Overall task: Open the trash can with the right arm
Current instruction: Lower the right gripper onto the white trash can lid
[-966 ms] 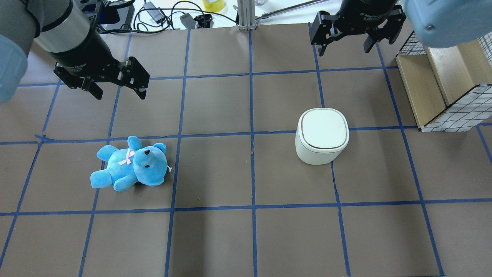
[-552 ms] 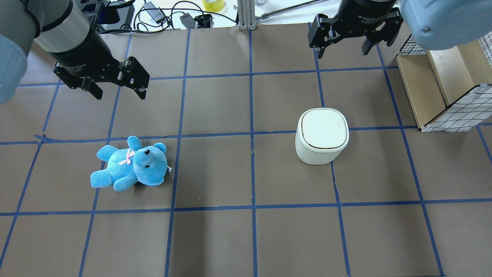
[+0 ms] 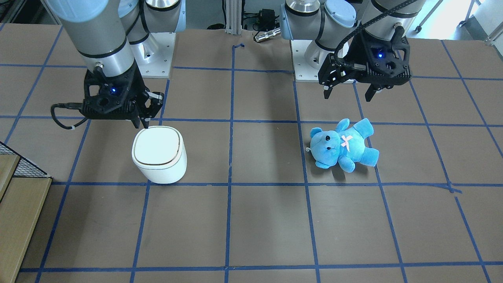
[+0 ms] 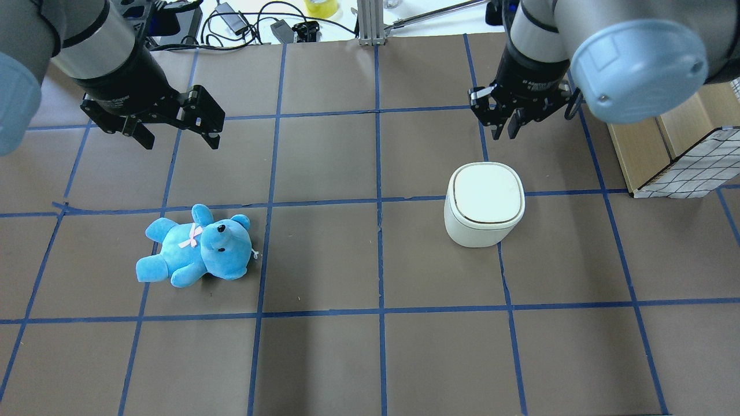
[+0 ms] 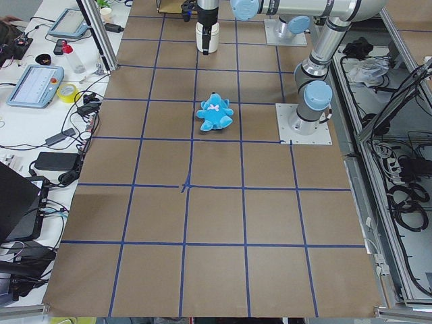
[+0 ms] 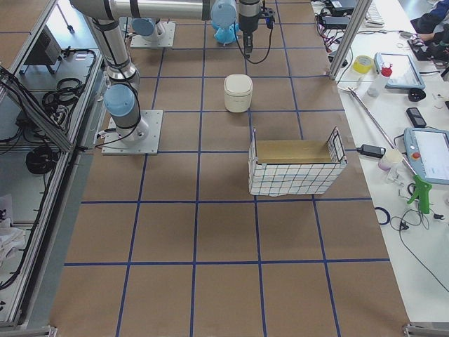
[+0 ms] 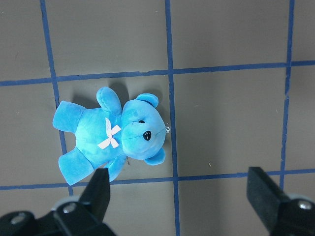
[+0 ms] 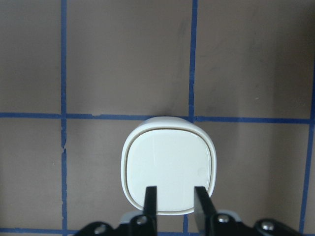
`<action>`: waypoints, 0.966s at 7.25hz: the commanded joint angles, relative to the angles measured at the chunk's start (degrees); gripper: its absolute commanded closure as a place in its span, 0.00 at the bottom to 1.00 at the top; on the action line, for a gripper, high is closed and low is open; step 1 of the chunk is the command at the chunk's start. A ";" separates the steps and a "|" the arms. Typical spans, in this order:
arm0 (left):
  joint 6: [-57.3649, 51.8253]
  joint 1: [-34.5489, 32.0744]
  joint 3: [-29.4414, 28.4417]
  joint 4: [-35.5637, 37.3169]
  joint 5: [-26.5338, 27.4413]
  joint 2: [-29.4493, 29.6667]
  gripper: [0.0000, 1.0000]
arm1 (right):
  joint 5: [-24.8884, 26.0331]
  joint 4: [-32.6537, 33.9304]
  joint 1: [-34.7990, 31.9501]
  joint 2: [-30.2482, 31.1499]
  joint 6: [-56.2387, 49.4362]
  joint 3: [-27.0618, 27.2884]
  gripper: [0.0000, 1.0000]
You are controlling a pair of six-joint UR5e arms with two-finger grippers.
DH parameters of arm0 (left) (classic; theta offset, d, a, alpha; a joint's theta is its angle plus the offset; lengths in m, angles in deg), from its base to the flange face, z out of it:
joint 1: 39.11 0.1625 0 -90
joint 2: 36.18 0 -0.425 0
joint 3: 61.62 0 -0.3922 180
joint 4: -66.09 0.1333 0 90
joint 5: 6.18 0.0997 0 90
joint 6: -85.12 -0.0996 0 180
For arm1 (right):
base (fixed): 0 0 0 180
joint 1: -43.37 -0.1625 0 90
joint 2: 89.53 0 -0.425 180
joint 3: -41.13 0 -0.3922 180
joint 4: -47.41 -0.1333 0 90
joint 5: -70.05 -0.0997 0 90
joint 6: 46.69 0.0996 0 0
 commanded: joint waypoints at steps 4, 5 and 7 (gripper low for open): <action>0.00 0.00 0.00 0.00 -0.04 0.00 0.00 | -0.35 13.42 0.00 -0.92 -0.81 15.32 1.00; 0.00 0.00 0.00 0.00 -0.04 0.00 0.00 | -0.52 13.69 0.00 -1.36 -0.81 15.32 1.00; 0.00 0.00 0.00 0.00 -0.04 0.00 0.00 | -0.70 14.04 0.00 -2.24 -0.72 15.40 1.00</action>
